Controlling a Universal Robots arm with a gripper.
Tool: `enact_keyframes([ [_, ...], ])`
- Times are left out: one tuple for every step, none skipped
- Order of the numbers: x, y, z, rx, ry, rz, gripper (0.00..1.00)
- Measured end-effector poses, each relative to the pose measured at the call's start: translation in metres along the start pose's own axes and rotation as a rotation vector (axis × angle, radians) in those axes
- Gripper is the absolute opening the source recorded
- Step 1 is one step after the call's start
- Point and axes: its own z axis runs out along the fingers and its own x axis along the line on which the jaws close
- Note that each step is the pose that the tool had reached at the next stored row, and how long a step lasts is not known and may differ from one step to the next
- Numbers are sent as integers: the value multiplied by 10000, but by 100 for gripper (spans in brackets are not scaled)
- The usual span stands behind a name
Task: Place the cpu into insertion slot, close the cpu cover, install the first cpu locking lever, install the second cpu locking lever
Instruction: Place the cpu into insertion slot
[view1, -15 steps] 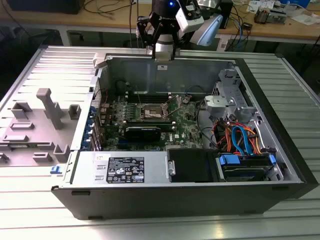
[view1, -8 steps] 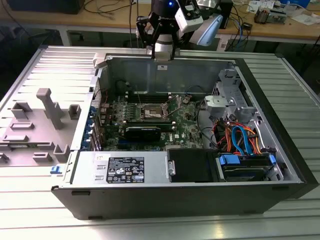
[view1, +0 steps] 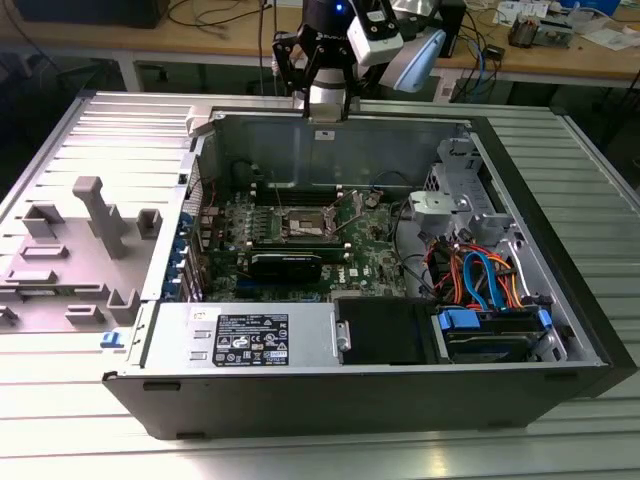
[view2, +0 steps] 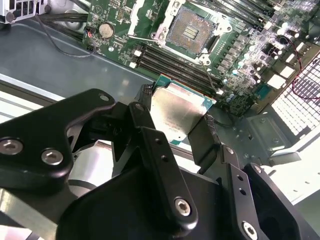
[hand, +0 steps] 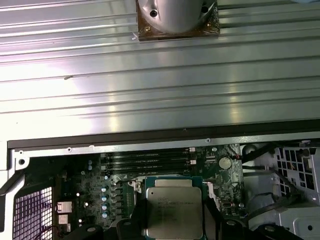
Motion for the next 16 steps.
enact_keyframes([
  [0, 0, 0, 0, -1, 1, 54],
  [0, 0, 0, 0, 0, 1, 54],
  [0, 0, 0, 0, 0, 3, 54],
  [0, 0, 0, 0, -1, 3, 54],
  [0, 0, 0, 0, -1, 4, 54],
  [0, 0, 0, 0, -1, 5, 54],
  [0, 0, 0, 0, -1, 9, 54],
  [0, 0, 0, 0, -2, 19, 54],
  [0, 0, 0, -1, -5, 50, 54],
  [-1, 0, 0, -2, -10, 110, 54],
  [0, 0, 1, -3, -15, 169, 54],
  [0, 0, 2, -4, -22, 235, 54],
  [0, 0, 2, -5, -28, 316, 54],
  [0, 0, 3, -7, -33, 372, 54],
  [0, 0, 3, -8, -39, 431, 54],
  [1, 0, 3, -10, -44, 487, 54],
])
